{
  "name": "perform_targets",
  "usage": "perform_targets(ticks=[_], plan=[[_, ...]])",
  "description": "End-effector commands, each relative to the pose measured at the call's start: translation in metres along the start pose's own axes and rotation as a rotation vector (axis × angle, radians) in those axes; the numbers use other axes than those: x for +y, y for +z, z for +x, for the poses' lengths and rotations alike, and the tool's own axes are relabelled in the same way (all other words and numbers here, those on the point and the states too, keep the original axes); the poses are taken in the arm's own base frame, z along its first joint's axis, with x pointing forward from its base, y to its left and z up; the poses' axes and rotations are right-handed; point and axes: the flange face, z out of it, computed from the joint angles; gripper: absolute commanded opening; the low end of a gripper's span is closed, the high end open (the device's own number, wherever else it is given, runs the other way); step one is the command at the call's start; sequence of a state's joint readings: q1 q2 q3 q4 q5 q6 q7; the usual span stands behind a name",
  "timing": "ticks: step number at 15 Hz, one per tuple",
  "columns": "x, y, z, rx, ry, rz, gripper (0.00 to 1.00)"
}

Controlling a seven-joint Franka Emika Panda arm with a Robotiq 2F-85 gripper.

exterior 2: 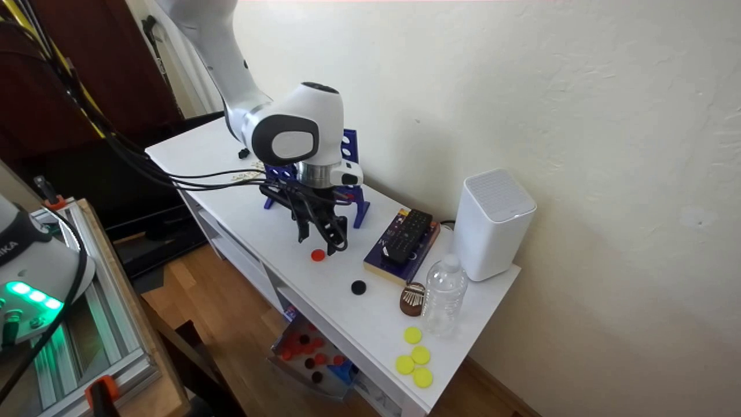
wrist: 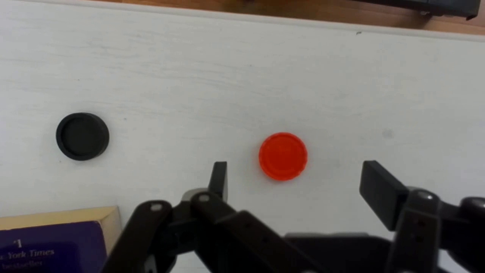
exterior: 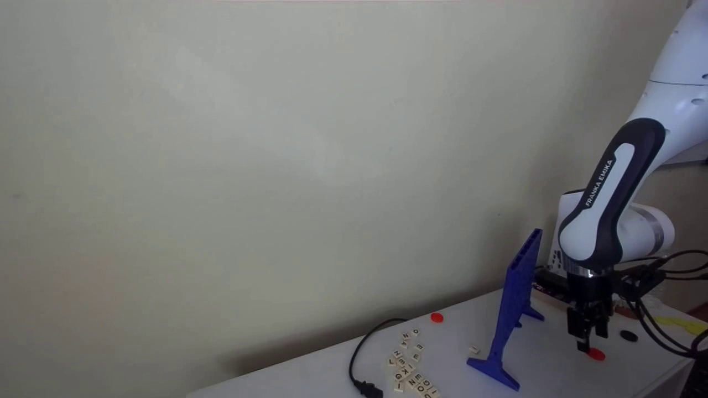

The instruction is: Put one orange ring inside the blue gameboard.

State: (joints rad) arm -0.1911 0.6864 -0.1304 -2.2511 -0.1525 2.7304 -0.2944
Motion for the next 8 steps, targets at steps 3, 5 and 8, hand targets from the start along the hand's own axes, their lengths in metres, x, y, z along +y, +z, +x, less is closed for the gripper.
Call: perform_targets(ticks=[3, 5, 8], plan=[[0.005, 0.015, 0.013, -0.052, -0.036, 0.005, 0.89], [0.007, 0.018, 0.015, -0.055, -0.038, 0.006, 0.89], [0.009, 0.022, 0.016, -0.064, -0.037, 0.006, 0.9]])
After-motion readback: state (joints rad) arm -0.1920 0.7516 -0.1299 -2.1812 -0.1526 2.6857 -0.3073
